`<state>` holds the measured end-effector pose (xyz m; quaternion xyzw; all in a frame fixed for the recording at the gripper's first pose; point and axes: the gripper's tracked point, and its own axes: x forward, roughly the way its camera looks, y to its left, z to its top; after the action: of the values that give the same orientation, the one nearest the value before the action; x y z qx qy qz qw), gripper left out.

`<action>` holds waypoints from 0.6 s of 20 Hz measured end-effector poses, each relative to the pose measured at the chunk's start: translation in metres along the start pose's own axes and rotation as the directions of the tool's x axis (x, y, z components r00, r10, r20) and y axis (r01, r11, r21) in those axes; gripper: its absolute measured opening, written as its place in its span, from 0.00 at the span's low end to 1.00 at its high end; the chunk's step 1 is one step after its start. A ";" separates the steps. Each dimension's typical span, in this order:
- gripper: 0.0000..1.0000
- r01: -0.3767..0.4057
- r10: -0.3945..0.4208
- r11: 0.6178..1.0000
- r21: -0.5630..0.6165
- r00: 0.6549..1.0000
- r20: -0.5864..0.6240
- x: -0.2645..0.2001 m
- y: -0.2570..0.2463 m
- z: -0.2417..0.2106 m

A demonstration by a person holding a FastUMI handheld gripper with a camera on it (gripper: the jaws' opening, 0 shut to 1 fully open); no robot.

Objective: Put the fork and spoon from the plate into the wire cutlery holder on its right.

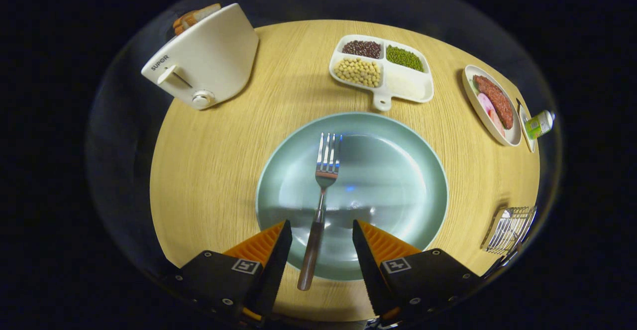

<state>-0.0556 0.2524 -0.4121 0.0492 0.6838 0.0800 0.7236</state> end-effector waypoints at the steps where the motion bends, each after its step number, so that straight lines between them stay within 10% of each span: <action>1: 0.68 0.002 -0.002 1.000 0.004 1.000 0.005 0.003 0.000 0.003; 7: 0.19 0.050 -0.048 0.998 0.048 0.998 -0.034 0.014 -0.007 0.002; 12: 0.05 -0.007 0.006 0.995 0.101 1.000 0.015 0.014 -0.006 0.007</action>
<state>-0.0478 0.2498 -0.4268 0.0887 0.6816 0.0472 0.7248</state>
